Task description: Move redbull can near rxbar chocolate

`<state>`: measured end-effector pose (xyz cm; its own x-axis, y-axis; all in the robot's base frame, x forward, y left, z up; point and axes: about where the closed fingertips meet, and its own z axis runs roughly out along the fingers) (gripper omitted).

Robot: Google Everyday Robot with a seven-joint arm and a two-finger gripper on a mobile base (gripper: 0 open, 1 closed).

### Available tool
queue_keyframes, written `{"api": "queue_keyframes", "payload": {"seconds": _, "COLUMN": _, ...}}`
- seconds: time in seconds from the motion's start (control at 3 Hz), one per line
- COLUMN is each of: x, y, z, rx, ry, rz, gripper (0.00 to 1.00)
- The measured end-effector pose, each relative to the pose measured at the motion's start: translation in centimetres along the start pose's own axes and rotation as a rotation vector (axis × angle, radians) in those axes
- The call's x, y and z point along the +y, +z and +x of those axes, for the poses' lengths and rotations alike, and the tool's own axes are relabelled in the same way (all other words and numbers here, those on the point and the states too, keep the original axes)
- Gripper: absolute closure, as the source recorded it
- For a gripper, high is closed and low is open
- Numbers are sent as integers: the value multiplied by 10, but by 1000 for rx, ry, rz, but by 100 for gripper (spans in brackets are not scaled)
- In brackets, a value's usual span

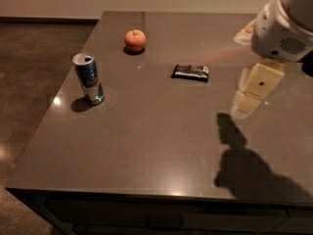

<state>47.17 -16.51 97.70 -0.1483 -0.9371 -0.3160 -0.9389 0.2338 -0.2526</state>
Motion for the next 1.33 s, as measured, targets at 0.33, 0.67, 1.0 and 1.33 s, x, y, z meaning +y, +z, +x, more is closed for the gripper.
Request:
{"api": "queue_keyframes", "payload": {"seconds": 0.33, "x": -6, "y": 17, "z": -38, "rx": -84, "ry": -34, "rz": -20, "gripper": 0}}
{"api": "queue_keyframes", "payload": {"seconds": 0.67, "x": -7, "y": 34, "z": -79, "rx": -154, "ry": -60, "rz": -38, "gripper": 0}}
{"api": "queue_keyframes", "payload": {"seconds": 1.0, "x": -6, "y": 53, "z": -129, "rx": -222, "ry": -76, "rz": -55, "gripper": 0}}
{"api": "queue_keyframes", "payload": {"seconds": 1.33, "x": -6, "y": 74, "z": -158, "rx": -247, "ry": -63, "rz": -69, "gripper": 0}}
